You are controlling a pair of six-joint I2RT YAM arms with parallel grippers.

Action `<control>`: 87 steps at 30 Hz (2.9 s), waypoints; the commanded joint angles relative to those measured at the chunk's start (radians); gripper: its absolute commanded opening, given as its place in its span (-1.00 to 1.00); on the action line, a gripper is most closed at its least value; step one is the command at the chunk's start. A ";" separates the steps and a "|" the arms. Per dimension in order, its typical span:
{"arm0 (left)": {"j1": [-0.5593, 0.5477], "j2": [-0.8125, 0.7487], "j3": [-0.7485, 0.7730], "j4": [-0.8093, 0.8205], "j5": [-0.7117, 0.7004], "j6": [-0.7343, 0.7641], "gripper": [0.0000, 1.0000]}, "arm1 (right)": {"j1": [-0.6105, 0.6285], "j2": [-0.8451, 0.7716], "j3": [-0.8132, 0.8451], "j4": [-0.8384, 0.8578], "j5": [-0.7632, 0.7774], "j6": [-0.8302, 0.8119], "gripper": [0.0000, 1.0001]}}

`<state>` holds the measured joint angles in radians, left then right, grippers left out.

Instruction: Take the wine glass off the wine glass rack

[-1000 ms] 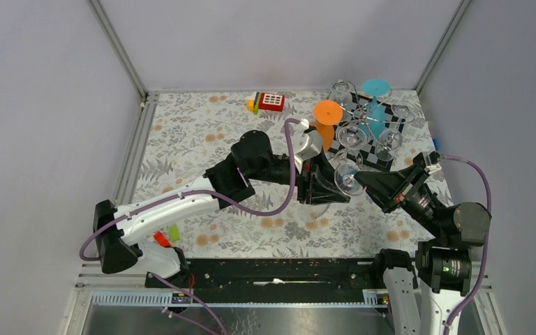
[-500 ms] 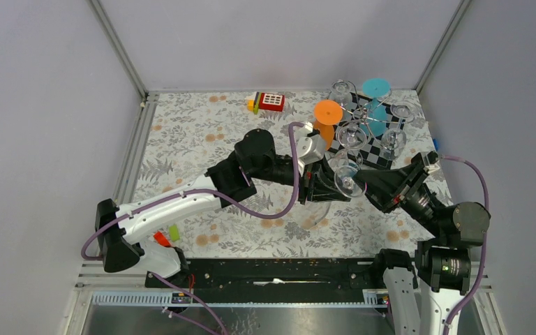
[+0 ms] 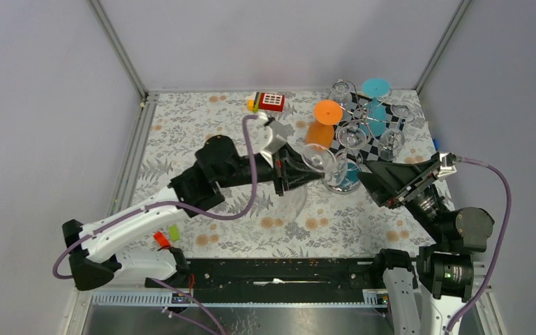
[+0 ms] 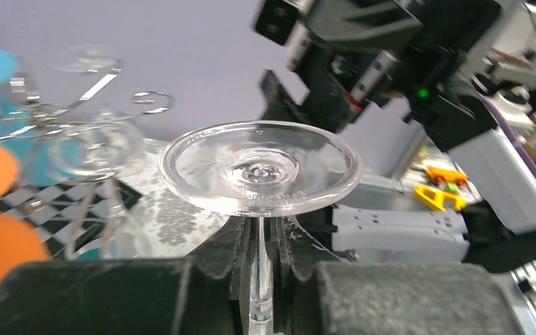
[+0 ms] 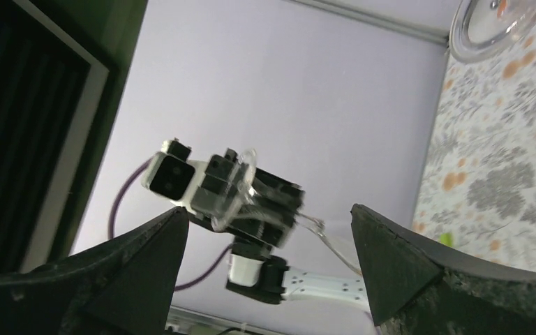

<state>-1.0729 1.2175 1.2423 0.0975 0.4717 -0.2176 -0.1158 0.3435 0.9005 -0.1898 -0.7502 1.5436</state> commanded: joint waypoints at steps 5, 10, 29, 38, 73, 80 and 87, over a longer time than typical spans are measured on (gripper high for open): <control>0.118 -0.161 -0.034 -0.013 -0.326 -0.132 -1.00 | 0.004 0.087 0.145 -0.081 0.027 -0.300 0.82; 0.176 -0.193 -0.011 -0.087 -0.410 -0.168 -1.00 | 0.014 0.206 0.193 -0.035 -0.030 -0.337 0.76; 0.607 -0.269 -0.152 0.352 -0.422 -0.718 -1.00 | 0.841 0.480 0.144 0.323 0.663 -0.542 0.61; 0.607 -0.347 -0.268 0.622 -0.557 -0.760 -1.00 | 1.099 0.626 0.173 0.501 0.870 -0.563 0.71; 0.608 -0.403 -0.419 0.868 -0.617 -0.935 -1.00 | 1.136 0.802 0.170 0.951 0.691 -0.503 -0.02; 0.607 -0.379 -0.424 0.922 -0.591 -0.981 -1.00 | 1.136 0.820 0.170 1.045 0.671 -0.509 -0.09; 0.608 -0.397 -0.449 0.959 -0.582 -0.982 -1.00 | 1.136 0.833 0.190 1.019 0.675 -0.506 -0.27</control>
<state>-0.4660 0.8440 0.8024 0.9688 -0.1390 -1.1801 1.0126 1.1721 1.0454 0.7666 -0.0700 1.0580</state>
